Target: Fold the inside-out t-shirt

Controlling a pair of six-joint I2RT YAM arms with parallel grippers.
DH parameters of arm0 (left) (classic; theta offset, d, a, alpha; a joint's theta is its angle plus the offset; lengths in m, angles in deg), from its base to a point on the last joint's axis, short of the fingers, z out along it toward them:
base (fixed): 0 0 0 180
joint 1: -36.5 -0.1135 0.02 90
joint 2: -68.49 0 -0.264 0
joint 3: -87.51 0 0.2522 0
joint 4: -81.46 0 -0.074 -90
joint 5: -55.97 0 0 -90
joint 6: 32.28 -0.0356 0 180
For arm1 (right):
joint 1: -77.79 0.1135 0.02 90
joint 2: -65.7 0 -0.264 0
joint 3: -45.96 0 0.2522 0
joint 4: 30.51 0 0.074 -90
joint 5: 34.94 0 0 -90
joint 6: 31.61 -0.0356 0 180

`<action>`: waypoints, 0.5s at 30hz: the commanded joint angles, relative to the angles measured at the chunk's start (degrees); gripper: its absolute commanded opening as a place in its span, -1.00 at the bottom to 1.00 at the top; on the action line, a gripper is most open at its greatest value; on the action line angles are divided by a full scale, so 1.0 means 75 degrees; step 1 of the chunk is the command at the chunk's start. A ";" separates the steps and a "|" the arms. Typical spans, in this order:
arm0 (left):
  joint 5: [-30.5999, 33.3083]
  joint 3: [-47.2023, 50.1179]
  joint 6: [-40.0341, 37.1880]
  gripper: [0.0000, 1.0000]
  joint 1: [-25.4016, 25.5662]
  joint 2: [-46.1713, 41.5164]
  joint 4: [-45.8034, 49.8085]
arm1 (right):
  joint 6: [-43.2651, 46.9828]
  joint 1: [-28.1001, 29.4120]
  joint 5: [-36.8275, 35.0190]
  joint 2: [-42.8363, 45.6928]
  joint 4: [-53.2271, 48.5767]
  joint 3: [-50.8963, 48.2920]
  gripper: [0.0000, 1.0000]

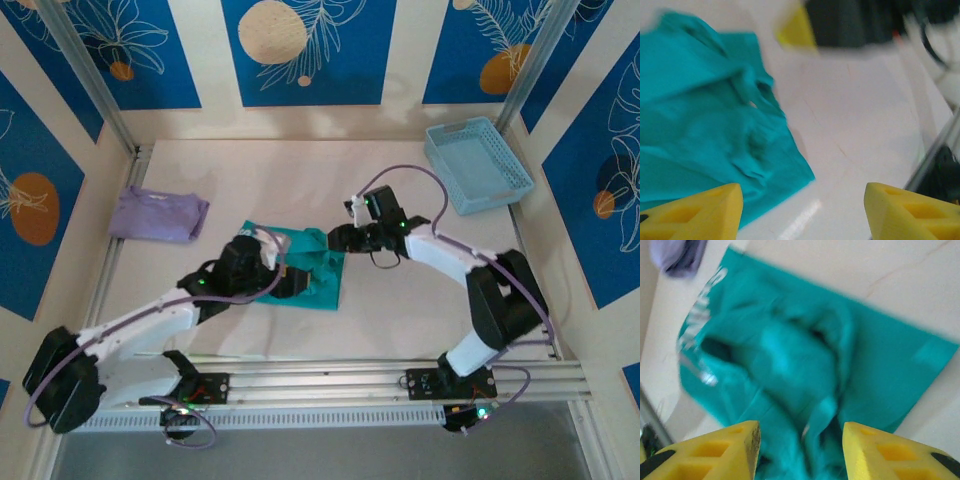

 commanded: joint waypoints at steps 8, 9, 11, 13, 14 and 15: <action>0.0474 0.0285 0.0383 0.32 -0.1617 -0.0233 0.1056 | 0.0421 0.1653 -0.1135 -0.1002 -0.0194 0.0877 0.11; 0.0450 0.0317 0.0365 0.32 -0.1625 -0.0215 0.1021 | 0.0512 0.1716 -0.1397 -0.1254 -0.0495 0.1153 0.07; 0.0348 0.0368 0.0299 0.33 -0.1625 -0.0169 0.0979 | 0.0641 0.1848 -0.1887 -0.1591 -0.1102 0.1516 -0.07; 0.0249 0.0340 0.0177 0.32 -0.1625 -0.0071 0.1089 | 0.0695 0.1982 -0.2326 -0.1647 -0.1548 0.1565 -0.35; 0.0232 0.0331 0.0130 0.32 -0.1622 -0.0018 0.1151 | 0.0667 0.2062 -0.2511 -0.1597 -0.1713 0.1473 -0.47; 0.0211 0.0325 0.0102 0.32 -0.1622 0.0041 0.1188 | 0.0629 0.2125 -0.2634 -0.1496 -0.1867 0.1341 -0.56</action>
